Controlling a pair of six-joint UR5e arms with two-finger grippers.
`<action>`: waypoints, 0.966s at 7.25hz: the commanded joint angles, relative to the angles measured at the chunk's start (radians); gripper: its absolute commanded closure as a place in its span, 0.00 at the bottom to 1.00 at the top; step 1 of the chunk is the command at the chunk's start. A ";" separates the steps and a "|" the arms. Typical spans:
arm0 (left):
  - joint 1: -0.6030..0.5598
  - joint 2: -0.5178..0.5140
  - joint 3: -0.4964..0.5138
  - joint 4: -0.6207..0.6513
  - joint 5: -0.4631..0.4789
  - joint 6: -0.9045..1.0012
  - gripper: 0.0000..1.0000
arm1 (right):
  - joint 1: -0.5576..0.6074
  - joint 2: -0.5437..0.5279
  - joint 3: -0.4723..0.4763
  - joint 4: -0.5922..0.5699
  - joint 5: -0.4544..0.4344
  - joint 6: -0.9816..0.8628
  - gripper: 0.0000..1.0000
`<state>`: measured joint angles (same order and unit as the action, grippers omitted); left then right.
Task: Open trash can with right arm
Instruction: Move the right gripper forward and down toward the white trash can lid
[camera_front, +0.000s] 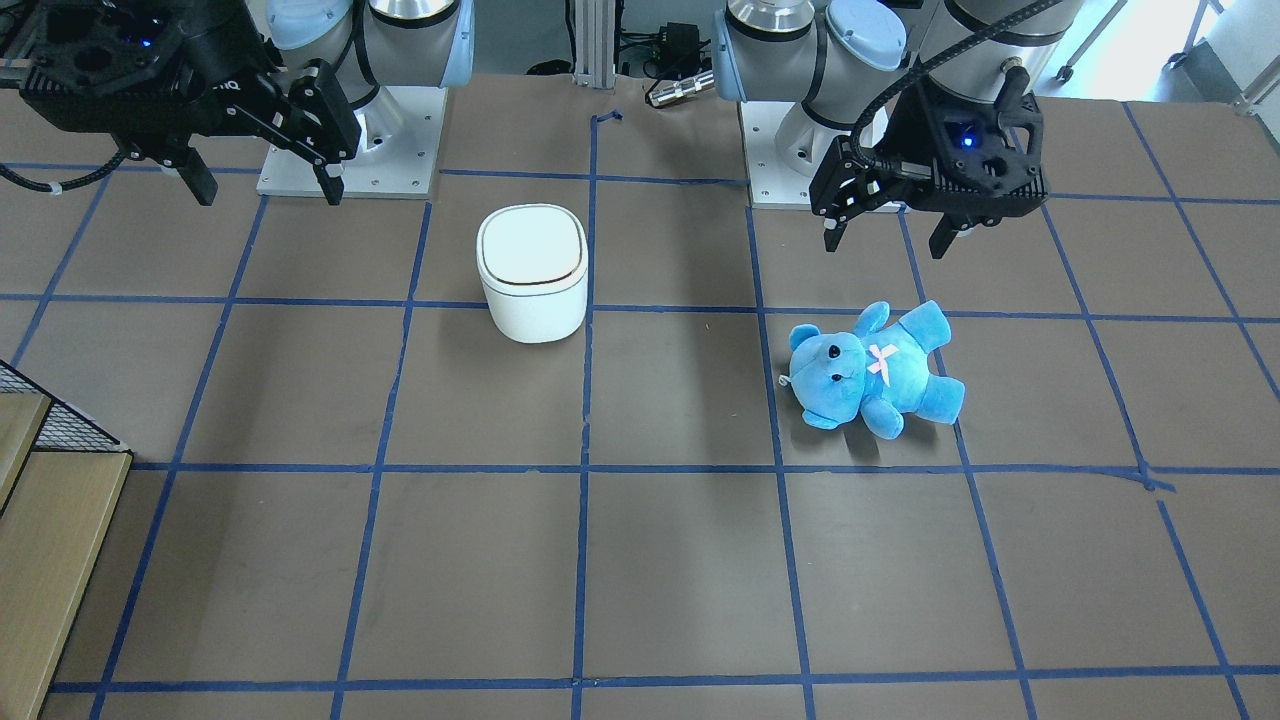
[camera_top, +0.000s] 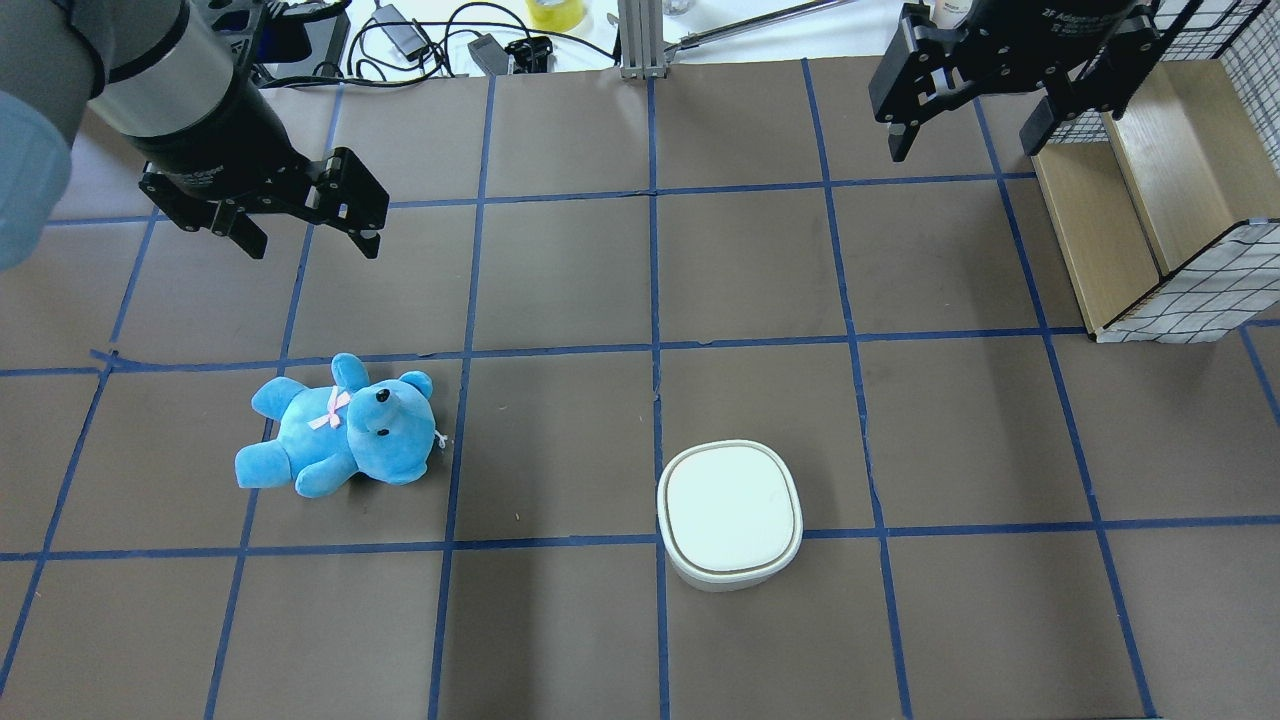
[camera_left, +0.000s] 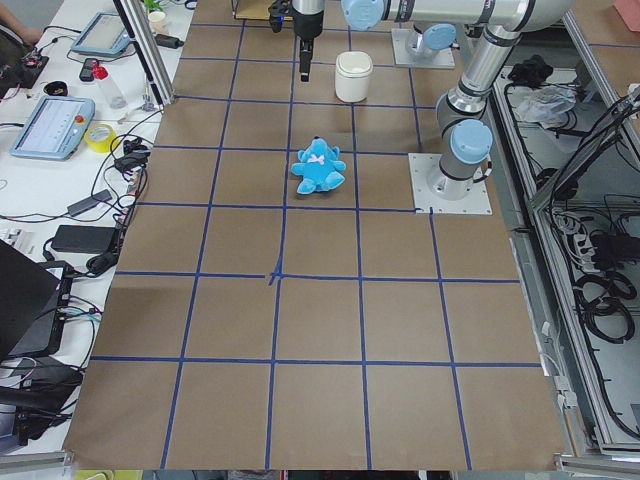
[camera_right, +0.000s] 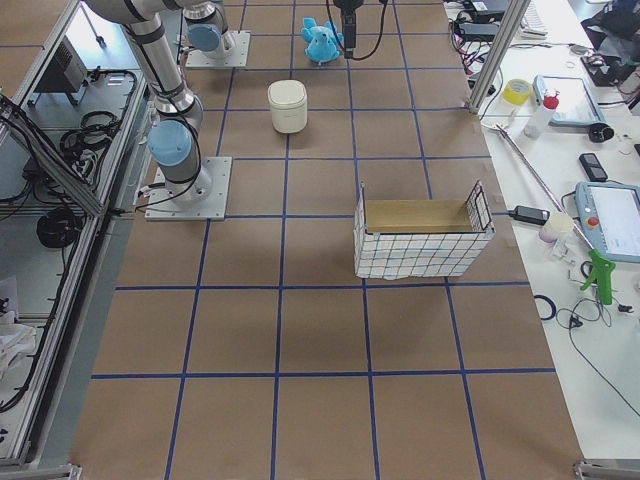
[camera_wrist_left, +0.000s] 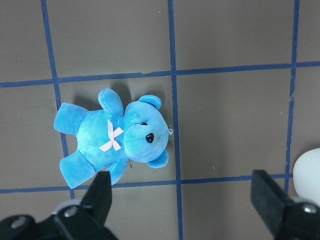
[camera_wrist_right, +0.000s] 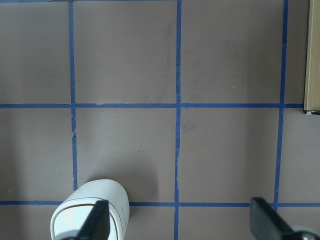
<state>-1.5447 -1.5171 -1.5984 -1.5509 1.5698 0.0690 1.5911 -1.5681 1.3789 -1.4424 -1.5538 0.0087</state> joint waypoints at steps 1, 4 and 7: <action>0.000 0.000 0.000 0.000 -0.001 0.000 0.00 | 0.001 0.000 0.000 -0.001 -0.002 -0.004 0.00; 0.000 0.000 0.000 0.000 -0.001 0.000 0.00 | 0.038 0.003 -0.001 0.020 0.017 0.069 0.36; 0.000 0.000 0.000 0.000 -0.001 0.000 0.00 | 0.205 -0.009 0.077 0.053 0.020 0.304 0.90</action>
<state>-1.5447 -1.5171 -1.5984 -1.5509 1.5693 0.0690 1.7278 -1.5718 1.4224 -1.3966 -1.5364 0.2266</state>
